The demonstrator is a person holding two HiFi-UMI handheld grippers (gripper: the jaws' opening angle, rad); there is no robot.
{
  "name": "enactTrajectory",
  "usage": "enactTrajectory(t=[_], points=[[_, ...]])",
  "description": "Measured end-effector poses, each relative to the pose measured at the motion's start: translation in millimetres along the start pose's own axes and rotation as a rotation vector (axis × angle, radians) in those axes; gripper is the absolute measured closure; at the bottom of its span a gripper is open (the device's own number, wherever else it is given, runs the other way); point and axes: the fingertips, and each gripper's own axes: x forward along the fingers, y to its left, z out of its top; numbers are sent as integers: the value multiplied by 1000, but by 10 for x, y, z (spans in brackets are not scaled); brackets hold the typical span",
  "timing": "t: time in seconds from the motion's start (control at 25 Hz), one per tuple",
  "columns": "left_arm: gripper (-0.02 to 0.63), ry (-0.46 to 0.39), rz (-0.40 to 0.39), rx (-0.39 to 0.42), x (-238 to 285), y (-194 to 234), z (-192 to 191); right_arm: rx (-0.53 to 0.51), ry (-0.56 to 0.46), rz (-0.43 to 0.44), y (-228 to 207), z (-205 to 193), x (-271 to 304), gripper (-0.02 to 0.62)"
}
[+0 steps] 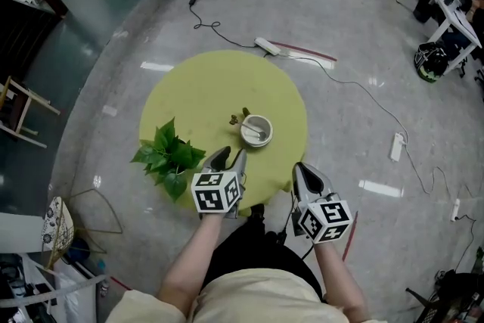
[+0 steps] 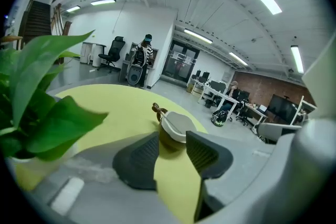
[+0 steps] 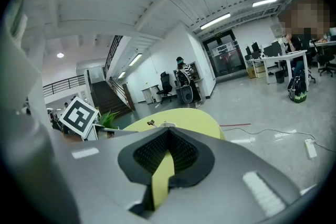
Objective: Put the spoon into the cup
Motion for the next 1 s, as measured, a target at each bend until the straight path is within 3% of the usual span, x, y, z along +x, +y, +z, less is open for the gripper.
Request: enactTrajectory(t=[1.0], points=[[551,-61,32,44,-922,-326,-477,-30,-40,37,307,-219,-797,595]])
